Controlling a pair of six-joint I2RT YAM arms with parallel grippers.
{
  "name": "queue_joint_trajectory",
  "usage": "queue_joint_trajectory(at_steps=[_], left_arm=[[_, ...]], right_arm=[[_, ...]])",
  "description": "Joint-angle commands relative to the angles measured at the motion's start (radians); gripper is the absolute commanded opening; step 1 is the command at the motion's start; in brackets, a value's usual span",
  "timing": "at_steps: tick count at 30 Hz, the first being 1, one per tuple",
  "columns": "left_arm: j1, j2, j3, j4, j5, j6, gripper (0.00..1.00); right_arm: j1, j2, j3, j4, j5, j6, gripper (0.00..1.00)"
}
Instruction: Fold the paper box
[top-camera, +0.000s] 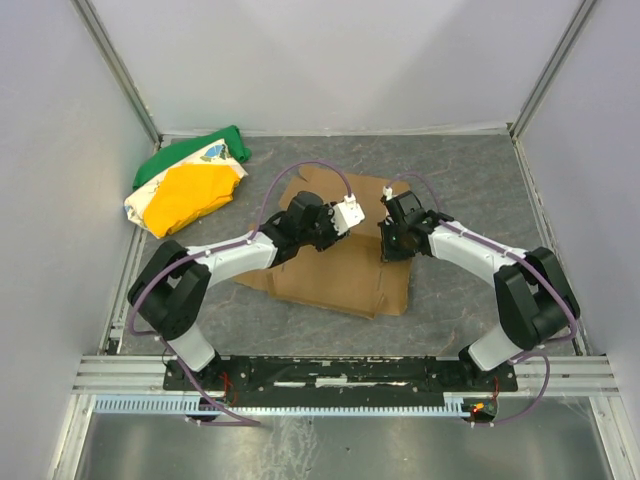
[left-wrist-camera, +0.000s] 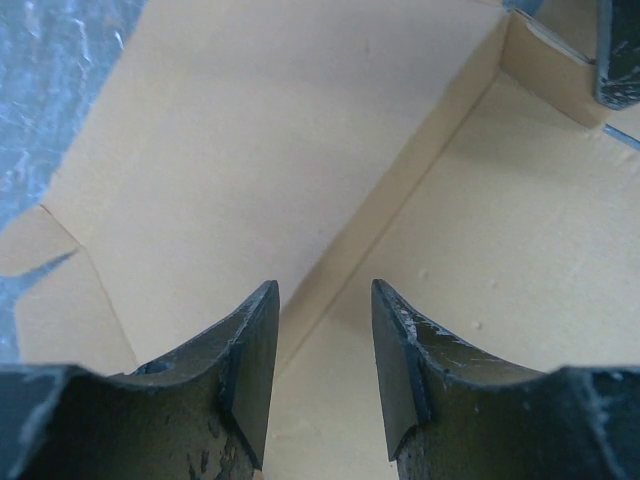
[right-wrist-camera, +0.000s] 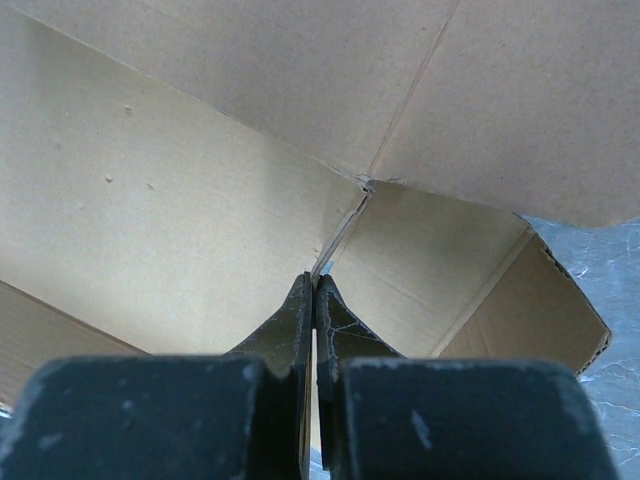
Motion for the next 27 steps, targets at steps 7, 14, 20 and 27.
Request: queue_joint_trajectory(at_steps=[7, 14, 20, 27], left_arm=[[0.021, 0.03, 0.043, -0.008, 0.225, 0.211, 0.52], [0.022, 0.082, 0.055, -0.051, 0.247, 0.252, 0.52], [0.022, 0.121, 0.062, -0.034, 0.244, 0.251, 0.53], [0.022, 0.103, 0.015, 0.082, 0.197, 0.229, 0.51]], right_arm=[[0.01, -0.036, -0.032, -0.099, -0.058, -0.043, 0.02], [0.01, -0.044, -0.033, -0.109, -0.066, -0.054, 0.02], [0.01, -0.042, -0.037, -0.1, -0.085, -0.059, 0.02], [0.01, -0.037, -0.025, -0.109, -0.085, -0.072, 0.02]])
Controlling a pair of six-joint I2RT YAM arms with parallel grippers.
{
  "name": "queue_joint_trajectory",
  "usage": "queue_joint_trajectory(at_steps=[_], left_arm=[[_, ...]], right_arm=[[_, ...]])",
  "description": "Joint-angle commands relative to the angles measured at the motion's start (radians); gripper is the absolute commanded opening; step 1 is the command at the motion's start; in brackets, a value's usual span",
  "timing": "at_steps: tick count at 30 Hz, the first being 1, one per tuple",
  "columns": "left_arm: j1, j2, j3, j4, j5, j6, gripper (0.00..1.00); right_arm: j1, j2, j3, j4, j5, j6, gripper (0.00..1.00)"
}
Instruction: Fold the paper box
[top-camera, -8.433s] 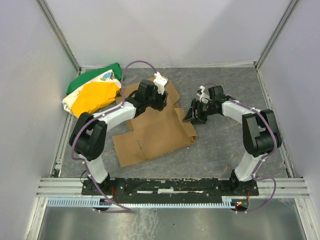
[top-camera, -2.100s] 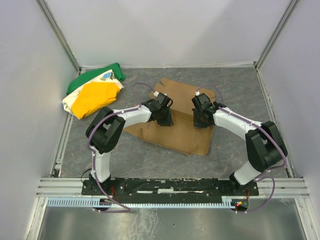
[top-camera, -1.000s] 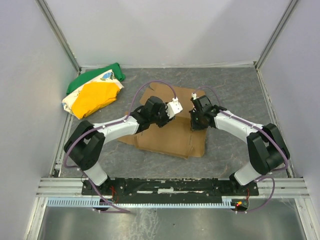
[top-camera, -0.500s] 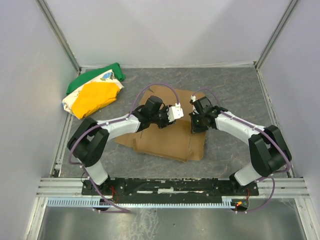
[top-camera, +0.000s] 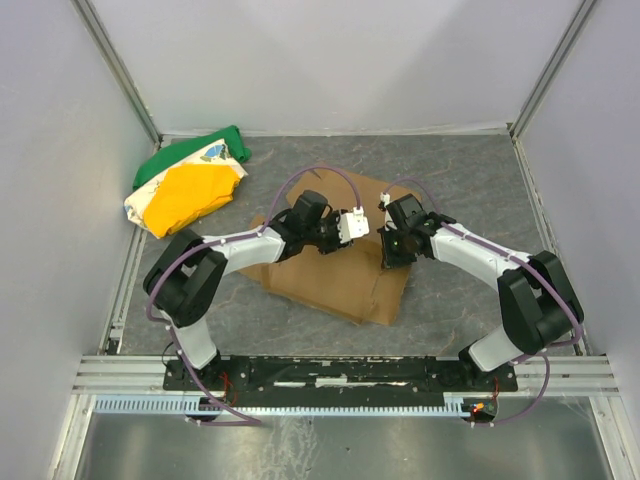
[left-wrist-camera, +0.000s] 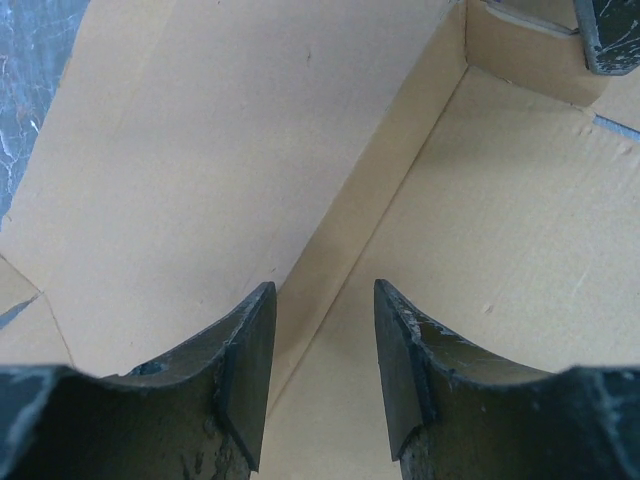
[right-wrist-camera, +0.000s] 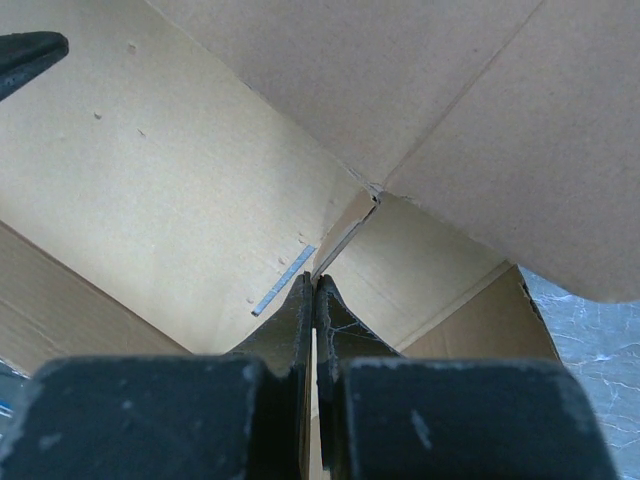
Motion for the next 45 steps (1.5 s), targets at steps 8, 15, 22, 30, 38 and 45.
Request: queue_joint_trajectory(at_steps=[8, 15, 22, 30, 38, 45], left_arm=[[0.004, -0.055, -0.049, 0.118, -0.022, 0.116, 0.52], [0.008, -0.068, -0.036, 0.139, -0.021, 0.122, 0.51], [0.016, -0.044, 0.004, 0.072, -0.006, 0.182, 0.52], [0.02, 0.023, 0.027, 0.032, 0.029, 0.235, 0.52], [0.019, 0.058, 0.042, -0.052, 0.056, 0.226, 0.5], [0.019, 0.087, 0.086, -0.106, 0.019, 0.111, 0.03]], right_arm=[[0.007, 0.003, -0.005, -0.042, -0.03, -0.023, 0.02], [0.007, -0.002, -0.004, -0.052, -0.024, -0.028, 0.02], [0.007, -0.007, -0.004, -0.056, -0.029, -0.035, 0.02], [0.008, -0.015, 0.007, -0.07, -0.043, -0.052, 0.02], [0.007, -0.005, 0.038, -0.096, -0.038, -0.079, 0.02], [0.004, 0.046, 0.117, -0.139, 0.001, -0.074, 0.02]])
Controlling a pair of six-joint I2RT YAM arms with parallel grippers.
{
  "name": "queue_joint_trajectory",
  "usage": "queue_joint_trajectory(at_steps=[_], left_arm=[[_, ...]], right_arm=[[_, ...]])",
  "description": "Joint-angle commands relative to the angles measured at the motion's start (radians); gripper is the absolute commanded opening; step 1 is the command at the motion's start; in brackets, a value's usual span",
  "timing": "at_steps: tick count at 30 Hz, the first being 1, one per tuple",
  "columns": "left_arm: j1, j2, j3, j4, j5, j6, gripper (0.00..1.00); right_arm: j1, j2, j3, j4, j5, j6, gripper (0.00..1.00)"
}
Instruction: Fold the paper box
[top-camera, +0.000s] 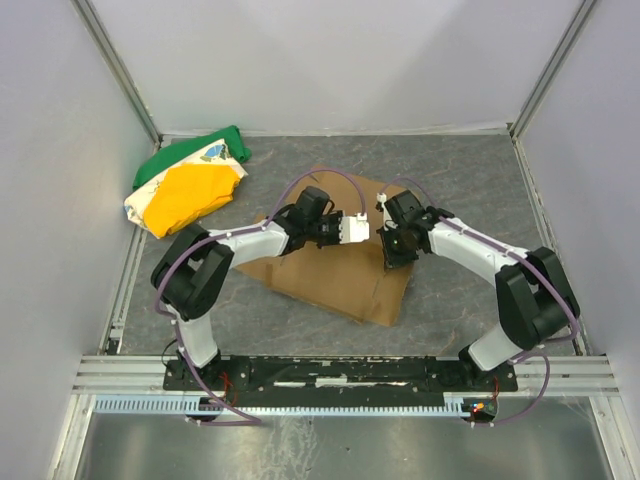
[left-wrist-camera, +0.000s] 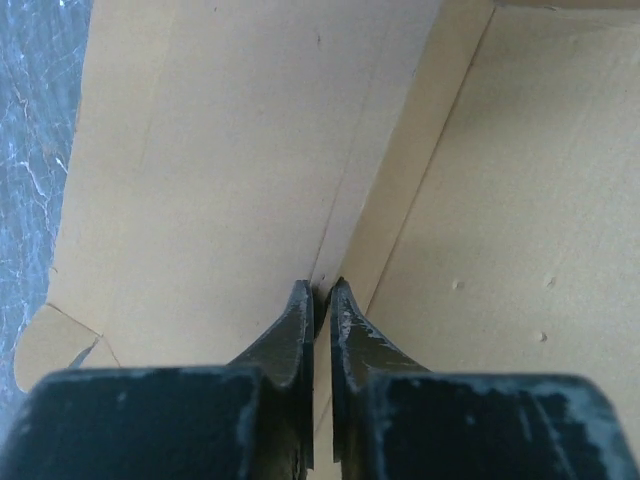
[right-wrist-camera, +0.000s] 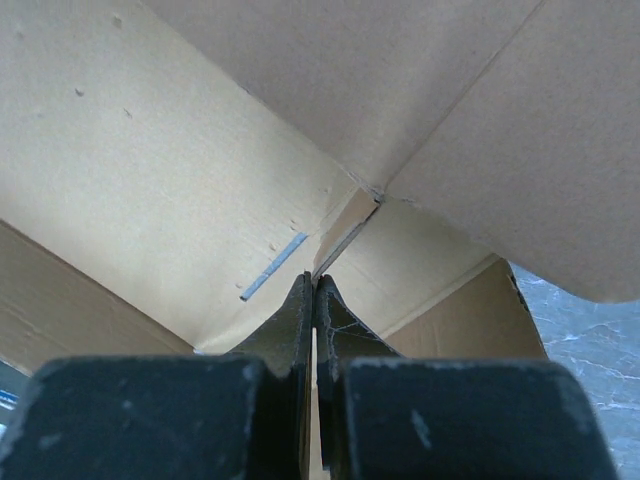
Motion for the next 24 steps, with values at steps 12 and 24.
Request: queue_joint_trajectory(at_steps=[12, 24], left_arm=[[0.0, 0.105, 0.186, -0.205, -0.051, -0.304, 0.03], [0.0, 0.108, 0.157, -0.194, -0.084, -0.327, 0.03]], right_arm=[[-0.019, -0.049, 0.173, -0.091, 0.177, 0.054, 0.74], [-0.334, -0.255, 0.062, -0.154, 0.205, 0.087, 0.75]])
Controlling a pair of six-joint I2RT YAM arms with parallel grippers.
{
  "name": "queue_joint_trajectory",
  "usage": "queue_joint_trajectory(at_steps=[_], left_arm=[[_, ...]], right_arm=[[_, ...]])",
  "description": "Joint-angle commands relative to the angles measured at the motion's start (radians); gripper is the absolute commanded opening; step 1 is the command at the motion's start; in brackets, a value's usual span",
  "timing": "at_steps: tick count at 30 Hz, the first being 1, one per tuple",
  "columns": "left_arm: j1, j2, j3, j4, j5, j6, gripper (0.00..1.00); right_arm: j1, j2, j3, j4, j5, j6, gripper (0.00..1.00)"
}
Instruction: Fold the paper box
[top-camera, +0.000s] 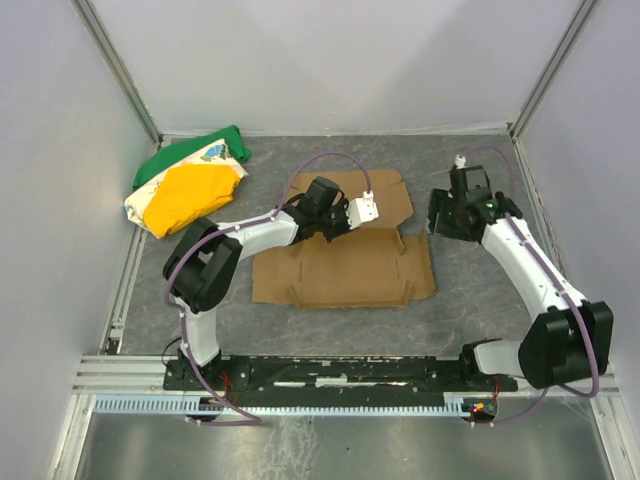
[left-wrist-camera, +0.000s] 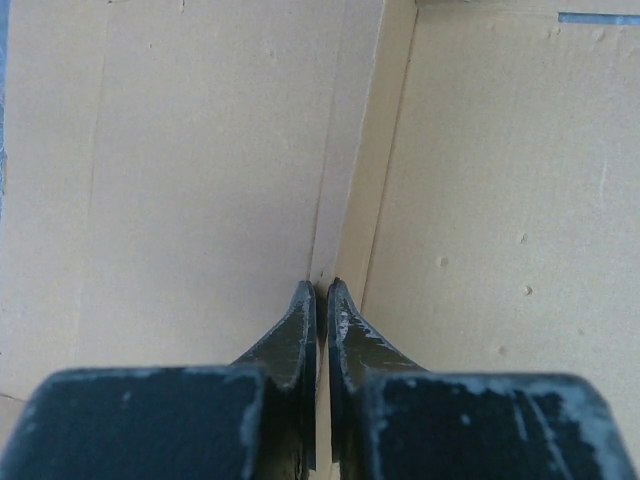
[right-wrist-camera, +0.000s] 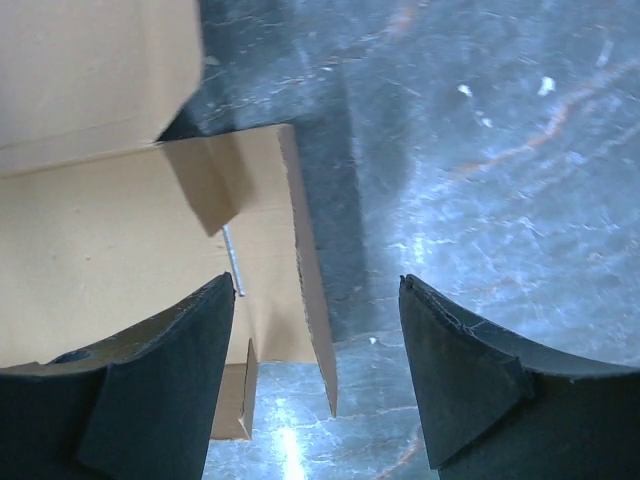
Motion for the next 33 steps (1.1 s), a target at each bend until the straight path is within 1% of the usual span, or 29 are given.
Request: queue_joint_trajectory(at_steps=[1, 4, 7, 9, 12, 15, 21, 22, 23, 24, 26, 29, 31, 33], left_arm=[[0.006, 0.027, 0.0, -0.088, -0.039, -0.088, 0.03], [0.005, 0.041, 0.015, -0.103, -0.045, -0.089, 0.03], [0.006, 0.043, 0.011, -0.101, -0.052, -0.087, 0.03], [0.006, 0.047, 0.007, -0.101, -0.053, -0.086, 0.03], [0.007, 0.047, 0.0, -0.096, -0.048, -0.083, 0.03], [0.007, 0.05, -0.004, -0.093, -0.047, -0.084, 0.03], [0.009, 0.052, -0.008, -0.094, -0.04, -0.081, 0.03], [0.01, 0.051, -0.01, -0.094, -0.039, -0.082, 0.03], [0.01, 0.049, -0.012, -0.091, -0.036, -0.083, 0.03], [0.011, 0.047, -0.015, -0.089, -0.031, -0.081, 0.03], [0.013, 0.045, -0.019, -0.082, -0.027, -0.086, 0.03], [0.016, 0.047, -0.016, -0.078, -0.014, -0.089, 0.03], [0.017, 0.05, -0.015, -0.075, -0.007, -0.097, 0.03], [0.02, 0.052, -0.014, -0.073, 0.001, -0.101, 0.03]], right_arm=[[-0.074, -0.056, -0.071, -0.012, -0.041, 0.021, 0.76], [-0.099, -0.037, -0.13, 0.009, -0.11, 0.032, 0.77], [-0.137, -0.061, -0.21, 0.065, -0.144, 0.058, 0.76], [-0.18, -0.079, -0.264, 0.103, -0.196, 0.074, 0.75], [-0.277, -0.106, -0.333, 0.196, -0.332, 0.088, 0.74], [-0.379, -0.129, -0.399, 0.309, -0.511, 0.117, 0.74], [-0.536, -0.138, -0.478, 0.479, -0.706, 0.229, 0.74], [-0.559, -0.143, -0.493, 0.535, -0.733, 0.259, 0.74], [-0.576, -0.149, -0.51, 0.57, -0.748, 0.291, 0.73], [-0.582, -0.15, -0.516, 0.57, -0.739, 0.302, 0.72], [-0.582, -0.115, -0.492, 0.512, -0.691, 0.274, 0.69], [-0.58, -0.025, -0.469, 0.495, -0.675, 0.228, 0.61], [-0.57, 0.016, -0.468, 0.513, -0.68, 0.225, 0.61], [-0.534, 0.029, -0.466, 0.524, -0.664, 0.23, 0.61]])
